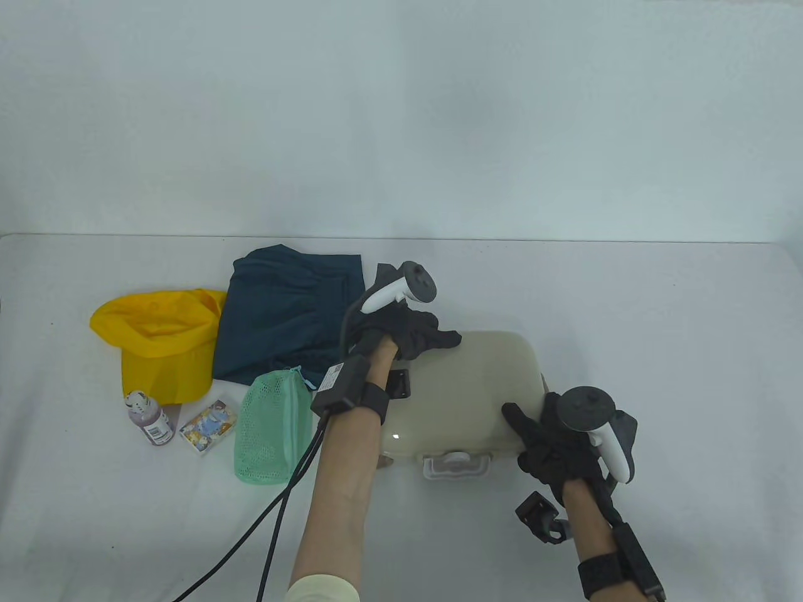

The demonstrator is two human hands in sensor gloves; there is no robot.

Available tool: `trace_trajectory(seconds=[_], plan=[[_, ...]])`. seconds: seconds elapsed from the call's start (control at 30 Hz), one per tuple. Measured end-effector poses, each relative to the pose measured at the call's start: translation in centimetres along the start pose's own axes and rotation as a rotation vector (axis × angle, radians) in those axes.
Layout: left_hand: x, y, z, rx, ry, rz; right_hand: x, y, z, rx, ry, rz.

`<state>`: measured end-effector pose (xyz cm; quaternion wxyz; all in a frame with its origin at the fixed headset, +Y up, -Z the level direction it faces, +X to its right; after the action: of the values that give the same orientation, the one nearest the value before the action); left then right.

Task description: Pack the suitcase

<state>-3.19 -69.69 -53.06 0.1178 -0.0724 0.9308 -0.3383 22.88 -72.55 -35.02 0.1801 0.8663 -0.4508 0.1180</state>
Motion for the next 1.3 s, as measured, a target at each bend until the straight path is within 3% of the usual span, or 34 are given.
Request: trace_trajectory(seconds=[0.2,0.37,0.5,0.63,0.8,0.9,1.3], plan=[[0.1,0.3,-0.4,-0.031,0.007,-0.006,-0.4,-0.6,-0.5,0.045,-0.005,-0.085],[1.2,1.3,-3.6,-0.102,0.046,0.073,-2.7,-1.5,-3.1,0.199,-0.092,-0.275],[2.2,0.9,-5.6,-0.126,0.047,0.089,-5.4,-1.4,-5.3,0.26,-0.193,-0.401],[3.2,-1.0,-6.2,-0.11,0.055,0.094,-7.1,0.3,-6.0,0.119,-0.232,-0.431],[4.1,-2.8,-6.0,-0.106,0.037,0.045,-6.5,2.9,-4.6,-0.239,-0.138,-0.366],[4.4,-3.2,-6.0,-0.133,0.021,0.012,-5.5,4.5,-3.6,-0.378,-0.075,-0.359],[4.9,-3.4,-5.7,-0.119,-0.021,-0.072,-2.2,6.7,-2.1,-0.368,0.025,-0.107]])
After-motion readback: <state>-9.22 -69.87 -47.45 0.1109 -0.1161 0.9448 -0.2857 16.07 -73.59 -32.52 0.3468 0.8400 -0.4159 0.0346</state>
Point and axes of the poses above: the tracker on the back of each hand, its own x axis roughly to the little-finger side, its own z axis roughly from the wrist to the fingertips, y = z × x, the point moved 1 cm from there along z, roughly from the wrist to the fingertips, and after that the axes turned 11 degrees about z, right-handed, at the moved point
